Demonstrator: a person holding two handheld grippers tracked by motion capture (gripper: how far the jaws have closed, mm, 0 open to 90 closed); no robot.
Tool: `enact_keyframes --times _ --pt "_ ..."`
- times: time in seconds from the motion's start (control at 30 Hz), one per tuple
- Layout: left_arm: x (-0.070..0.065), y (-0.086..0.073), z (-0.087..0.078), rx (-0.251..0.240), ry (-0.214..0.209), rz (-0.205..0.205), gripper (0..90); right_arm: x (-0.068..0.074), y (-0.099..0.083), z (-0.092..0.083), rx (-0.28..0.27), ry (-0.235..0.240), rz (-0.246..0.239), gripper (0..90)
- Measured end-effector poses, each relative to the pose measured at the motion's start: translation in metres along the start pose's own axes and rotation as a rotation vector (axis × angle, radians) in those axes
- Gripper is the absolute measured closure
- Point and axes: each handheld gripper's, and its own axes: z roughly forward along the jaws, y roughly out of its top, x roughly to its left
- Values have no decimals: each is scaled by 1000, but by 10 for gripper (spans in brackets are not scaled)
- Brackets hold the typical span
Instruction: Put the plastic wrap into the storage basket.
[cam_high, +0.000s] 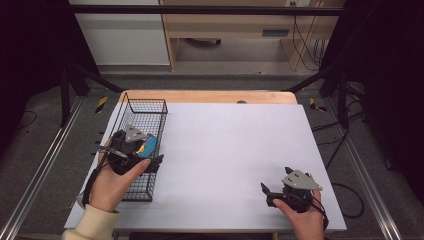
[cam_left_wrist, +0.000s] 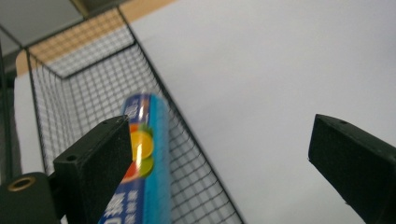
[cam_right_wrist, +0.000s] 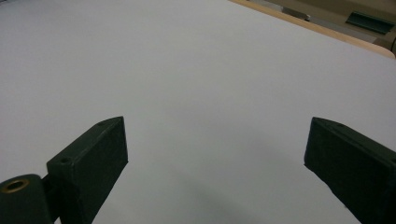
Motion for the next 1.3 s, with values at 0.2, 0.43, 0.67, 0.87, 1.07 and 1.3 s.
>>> enact_keyframes --times 0.2,0.43,0.67,0.87,1.07,1.3 --pt "-25 4 2 -89 -40 71 51 -1 0 0 7 -13 0 51" --pt "-47 6 10 -169 -61 106 44 0 0 -1 3 -18 -11 49" --pt "-66 5 24 -204 -115 142 47 0 -1 0 12 -25 -13 45" --pt "-80 2 42 -228 -151 158 47 0 0 0 17 -26 -10 41" --pt "-96 -5 64 -224 -199 174 46 0 -1 1 21 -32 -10 41" --pt "-111 -15 95 -182 -239 187 46 -1 -1 1 27 -39 -4 41"
